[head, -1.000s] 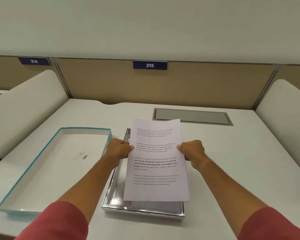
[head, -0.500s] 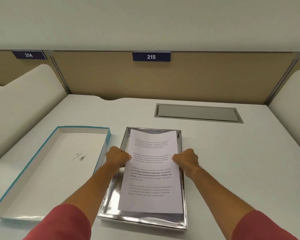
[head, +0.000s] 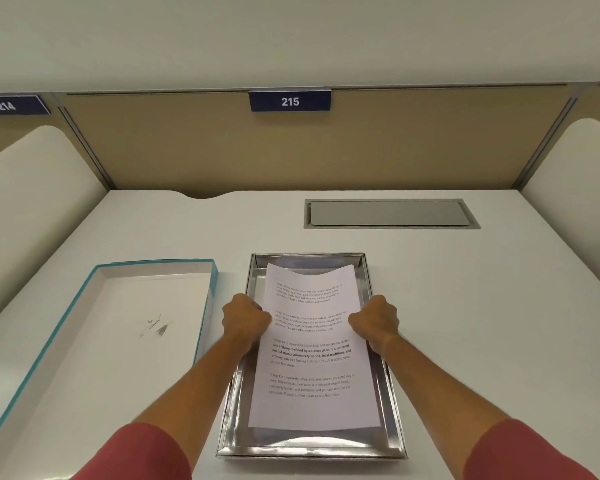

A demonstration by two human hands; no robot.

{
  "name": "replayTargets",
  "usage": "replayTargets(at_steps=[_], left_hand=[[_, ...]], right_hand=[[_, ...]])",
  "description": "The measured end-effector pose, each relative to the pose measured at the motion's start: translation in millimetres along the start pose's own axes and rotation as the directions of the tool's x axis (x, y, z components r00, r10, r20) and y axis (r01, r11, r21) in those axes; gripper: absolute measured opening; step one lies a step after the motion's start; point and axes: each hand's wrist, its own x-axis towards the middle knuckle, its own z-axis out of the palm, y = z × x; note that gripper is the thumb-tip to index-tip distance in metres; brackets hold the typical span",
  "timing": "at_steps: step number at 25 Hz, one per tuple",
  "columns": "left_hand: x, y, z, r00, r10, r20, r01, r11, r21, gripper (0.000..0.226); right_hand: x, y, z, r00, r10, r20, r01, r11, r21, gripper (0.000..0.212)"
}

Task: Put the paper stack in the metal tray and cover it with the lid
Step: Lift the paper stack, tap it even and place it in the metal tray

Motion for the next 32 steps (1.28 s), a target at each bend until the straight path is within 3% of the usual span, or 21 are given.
replayTargets(at_steps=[5, 7, 11, 14, 17, 20, 23, 27, 29, 32], left_hand=[[6.1, -6.8, 1.0, 0.999, 0.042, 0.017, -0.043, 0.997, 0.071, 0.018], [6.1, -6.8, 1.1, 0.997, 0.058, 0.04, -0.063, 0.988, 0.141, 0.022], [4.5, -1.7, 4.3, 0.988, 0.067, 0.139, -0.1, 0.964, 0.247, 0.04], [1.8, 0.4, 10.5, 0.975, 0.031, 0.221, -0.086, 0.965, 0.246, 0.058], [-1.2, -0.5, 14.3, 0.969, 0.024, 0.245, -0.089, 0.963, 0.256, 0.063], [-5.0, -1.6, 12.0, 0.969, 0.057, 0.242, -0.118, 0.962, 0.245, 0.063], [-19.6, -11.3, 6.7, 0.959, 0.146, 0.243, -0.199, 0.958, 0.209, 0.069], [-56.4, -46.6, 9.2, 0.898, 0.246, 0.365, -0.357, 0.892, 0.278, 0.119], [-72.1, -65.3, 10.4, 0.874, 0.213, 0.437, -0.387, 0.849, 0.36, 0.134], [-86.4, -83.3, 11.8, 0.849, 0.179, 0.498, -0.425, 0.79, 0.442, 0.143]], right_hand=[[-4.3, -3.7, 5.8, 0.999, -0.006, -0.033, 0.003, 0.996, -0.085, 0.028], [-5.0, -5.5, 7.3, 1.0, -0.001, -0.029, -0.003, 0.991, -0.137, 0.012], [-8.3, -6.4, 15.3, 1.0, -0.009, -0.011, 0.006, 0.97, -0.244, 0.031], [-14.1, -5.9, 17.9, 1.0, -0.015, 0.022, 0.021, 0.962, -0.271, 0.027], [-21.5, -4.8, 18.3, 0.997, -0.048, 0.052, 0.061, 0.962, -0.264, 0.004], [-29.6, -0.7, 17.6, 0.995, -0.082, 0.06, 0.094, 0.964, -0.25, 0.027], [-44.7, 9.6, 15.5, 0.985, -0.136, 0.111, 0.16, 0.956, -0.248, 0.013], [-73.8, 44.1, 20.5, 0.944, -0.16, 0.289, 0.257, 0.905, -0.34, 0.1], [-88.5, 61.7, 21.1, 0.917, -0.151, 0.37, 0.287, 0.893, -0.346, 0.119], [-99.3, 78.8, 19.2, 0.876, -0.159, 0.455, 0.349, 0.86, -0.372, 0.131]])
